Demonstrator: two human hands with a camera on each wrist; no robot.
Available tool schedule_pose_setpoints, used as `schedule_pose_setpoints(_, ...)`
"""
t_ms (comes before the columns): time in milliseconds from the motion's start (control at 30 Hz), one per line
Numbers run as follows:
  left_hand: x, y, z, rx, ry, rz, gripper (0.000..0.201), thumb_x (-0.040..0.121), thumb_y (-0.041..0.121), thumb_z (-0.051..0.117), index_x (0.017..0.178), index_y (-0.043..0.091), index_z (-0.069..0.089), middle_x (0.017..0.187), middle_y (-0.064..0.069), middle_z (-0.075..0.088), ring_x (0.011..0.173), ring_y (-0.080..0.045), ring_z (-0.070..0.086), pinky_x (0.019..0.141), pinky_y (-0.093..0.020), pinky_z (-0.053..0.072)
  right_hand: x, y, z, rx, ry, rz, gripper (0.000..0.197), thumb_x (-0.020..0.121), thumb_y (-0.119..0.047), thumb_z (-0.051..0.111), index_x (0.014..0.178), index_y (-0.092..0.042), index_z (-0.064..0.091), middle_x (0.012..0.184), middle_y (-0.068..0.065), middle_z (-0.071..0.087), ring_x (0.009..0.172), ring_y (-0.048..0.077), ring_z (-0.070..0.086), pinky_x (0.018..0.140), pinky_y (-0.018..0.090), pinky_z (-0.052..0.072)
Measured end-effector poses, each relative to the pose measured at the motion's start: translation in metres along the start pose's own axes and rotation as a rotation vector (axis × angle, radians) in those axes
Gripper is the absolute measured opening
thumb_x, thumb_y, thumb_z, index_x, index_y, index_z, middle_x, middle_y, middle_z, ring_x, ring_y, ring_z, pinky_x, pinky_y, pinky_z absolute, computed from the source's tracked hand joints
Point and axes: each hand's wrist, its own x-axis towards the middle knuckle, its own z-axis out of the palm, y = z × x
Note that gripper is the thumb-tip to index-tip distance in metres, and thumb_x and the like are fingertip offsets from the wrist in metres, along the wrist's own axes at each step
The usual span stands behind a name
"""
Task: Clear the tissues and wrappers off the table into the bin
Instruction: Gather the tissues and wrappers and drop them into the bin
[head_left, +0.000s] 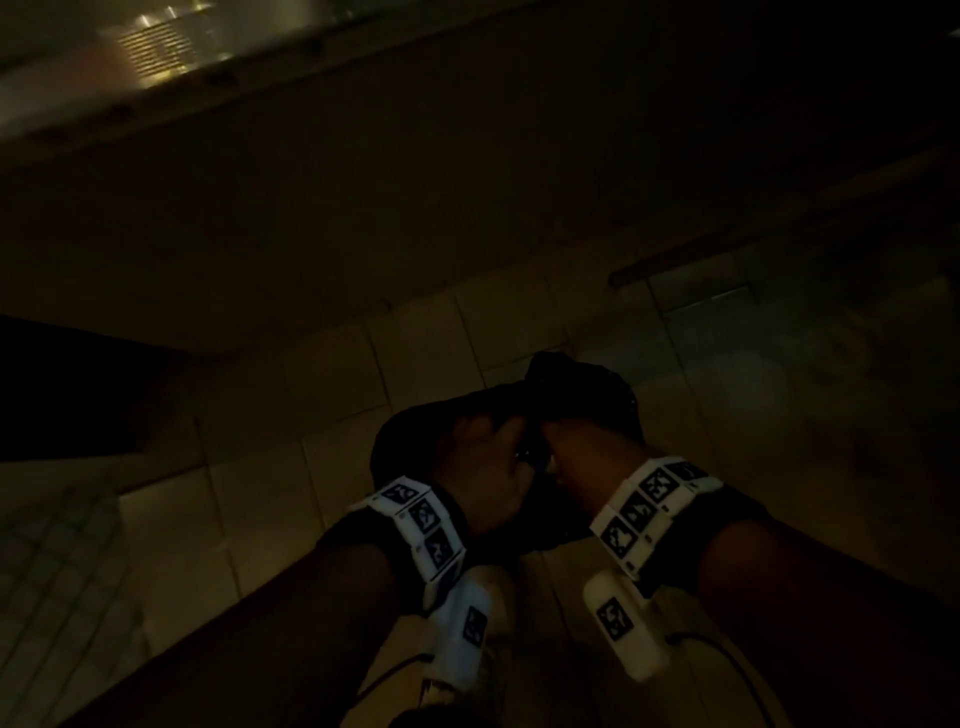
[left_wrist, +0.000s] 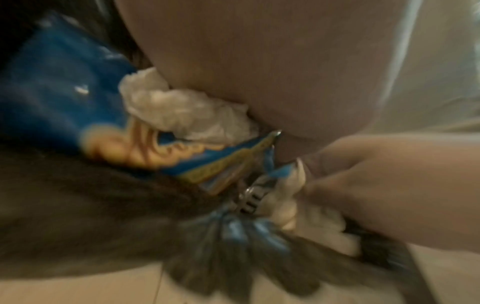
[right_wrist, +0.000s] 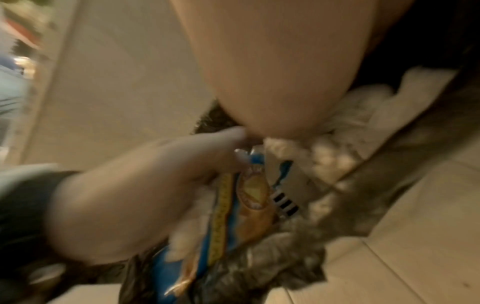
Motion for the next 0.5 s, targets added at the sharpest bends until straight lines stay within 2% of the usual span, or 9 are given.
schedule_pose_setpoints(100, -0.031, 0.0, -0.007, 0.107, 0.202, 0.066, 0.059, 0.091, 0.043, 0.044, 0.147, 0.034, 0.028, 0.131, -0.006, 0.046, 0.121, -0.028, 0.041, 0.097, -0.039, 0.037, -0.013, -0.002, -0.007, -0.052, 0.123, -0.014, 0.028, 0.095, -0.016, 0.047, 0.122, -0.01, 0.055, 0.125, 0.013, 0.052, 0.112, 0.028, 0.053, 0.092, 0.033, 0.045)
schedule_pose_setpoints(167, -0.053, 0.006, -0.012, 0.241, 0.311, 0.005, 0.07, 0.086, 0.055, 0.049, 0.148, 0.038, 0.023, 0.128, -0.004, 0.047, 0.12, -0.028, 0.041, 0.101, -0.046, 0.036, -0.022, -0.004, -0.009, -0.046, 0.268, -0.022, 0.031, 0.091, -0.017, 0.052, 0.122, -0.014, 0.054, 0.124, 0.012, 0.045, 0.113, 0.032, 0.046, 0.09, 0.036, 0.045)
schedule_pose_setpoints(233, -0.071, 0.011, -0.013, 0.326, 0.37, -0.056, 0.079, 0.08, 0.06, 0.053, 0.149, 0.036, 0.022, 0.131, -0.006, 0.045, 0.123, -0.032, 0.039, 0.103, -0.052, 0.033, -0.03, -0.008, -0.008, -0.057, 0.328, -0.055, 0.037, 0.088, -0.023, 0.059, 0.123, -0.02, 0.052, 0.125, 0.011, 0.039, 0.116, 0.032, 0.04, 0.091, 0.038, 0.045)
schedule_pose_setpoints(300, -0.082, 0.015, -0.014, 0.348, 0.348, -0.142, 0.082, 0.08, 0.053, 0.056, 0.15, 0.033, 0.02, 0.14, -0.009, 0.037, 0.124, -0.035, 0.036, 0.098, -0.05, 0.035, -0.031, -0.006, -0.004, -0.092, 0.315, -0.068, 0.047, 0.083, -0.024, 0.066, 0.127, -0.024, 0.049, 0.127, 0.01, 0.038, 0.116, 0.032, 0.043, 0.088, 0.037, 0.047)
schedule_pose_setpoints(367, -0.084, 0.014, -0.015, 0.332, 0.275, -0.21, 0.082, 0.082, 0.042, 0.062, 0.15, 0.03, 0.017, 0.142, -0.01, 0.028, 0.123, -0.035, 0.035, 0.092, -0.043, 0.04, -0.03, -0.002, -0.003, -0.002, 0.256, -0.041, 0.053, 0.083, -0.023, 0.067, 0.131, -0.025, 0.044, 0.128, 0.009, 0.039, 0.111, 0.03, 0.051, 0.084, 0.032, 0.045)
schedule_pose_setpoints(433, -0.077, 0.01, -0.017, 0.236, 0.246, -0.207, 0.07, 0.084, 0.031, 0.065, 0.144, 0.027, 0.029, 0.137, -0.01, 0.029, 0.119, -0.033, 0.041, 0.088, -0.035, 0.045, -0.028, 0.001, -0.003, 0.098, 0.233, -0.051, 0.044, 0.087, -0.019, 0.059, 0.129, -0.021, 0.046, 0.124, 0.009, 0.043, 0.108, 0.029, 0.053, 0.083, 0.027, 0.042)
schedule_pose_setpoints(500, -0.063, 0.009, -0.022, 0.123, 0.227, -0.157, 0.05, 0.088, 0.024, 0.06, 0.134, 0.02, 0.041, 0.132, -0.012, 0.034, 0.111, -0.03, 0.05, 0.084, -0.029, 0.046, -0.026, 0.003, -0.005, 0.131, 0.217, -0.087, 0.034, 0.09, -0.014, 0.056, 0.124, -0.017, 0.053, 0.115, 0.004, 0.05, 0.103, 0.021, 0.054, 0.081, 0.025, 0.041)
